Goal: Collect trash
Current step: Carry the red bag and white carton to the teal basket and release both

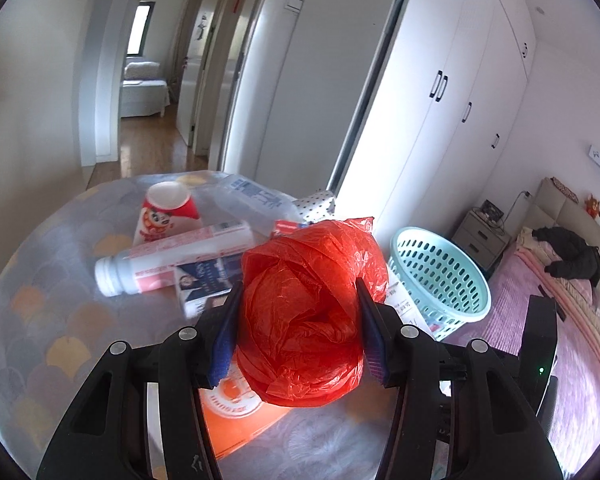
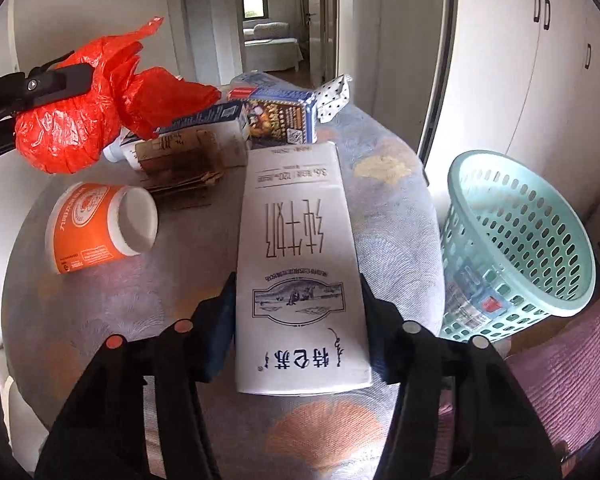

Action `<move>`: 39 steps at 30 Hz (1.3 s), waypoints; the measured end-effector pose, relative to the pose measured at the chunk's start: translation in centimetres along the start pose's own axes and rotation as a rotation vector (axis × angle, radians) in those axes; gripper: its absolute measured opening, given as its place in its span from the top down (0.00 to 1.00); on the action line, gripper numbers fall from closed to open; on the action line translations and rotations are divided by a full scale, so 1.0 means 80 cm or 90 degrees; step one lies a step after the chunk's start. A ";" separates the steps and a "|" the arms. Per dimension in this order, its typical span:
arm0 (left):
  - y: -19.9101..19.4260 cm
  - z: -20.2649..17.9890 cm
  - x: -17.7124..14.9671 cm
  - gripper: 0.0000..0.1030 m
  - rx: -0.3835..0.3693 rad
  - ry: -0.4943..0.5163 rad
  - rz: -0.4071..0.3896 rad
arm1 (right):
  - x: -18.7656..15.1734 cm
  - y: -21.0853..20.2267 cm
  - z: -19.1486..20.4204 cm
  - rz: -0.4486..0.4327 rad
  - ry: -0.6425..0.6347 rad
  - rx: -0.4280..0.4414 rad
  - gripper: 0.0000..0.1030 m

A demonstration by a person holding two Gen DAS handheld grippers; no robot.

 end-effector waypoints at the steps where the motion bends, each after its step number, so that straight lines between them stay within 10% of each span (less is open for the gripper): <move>1: 0.003 -0.006 0.002 0.51 -0.004 0.005 0.000 | 0.005 -0.008 -0.010 -0.017 0.013 -0.001 0.50; 10: 0.078 -0.125 0.043 0.51 -0.091 0.060 0.020 | 0.061 -0.058 -0.173 -0.122 0.175 -0.109 0.50; 19: 0.238 -0.229 0.032 0.51 -0.164 0.047 0.136 | 0.029 0.009 -0.311 -0.041 0.339 -0.202 0.50; 28: 0.337 -0.239 -0.022 0.45 -0.126 0.062 0.224 | 0.017 0.039 -0.326 0.010 0.360 -0.223 0.49; 39: 0.266 -0.220 0.001 0.25 -0.142 0.049 0.159 | 0.016 0.011 -0.306 -0.032 0.343 -0.200 0.42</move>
Point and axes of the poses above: each gripper's, at about its wrist camera, not at the fingertips, and y roughly the way its jaws point, z to its left, x to its top, the point moved 6 cm from there along y, roughly the way its jaws point
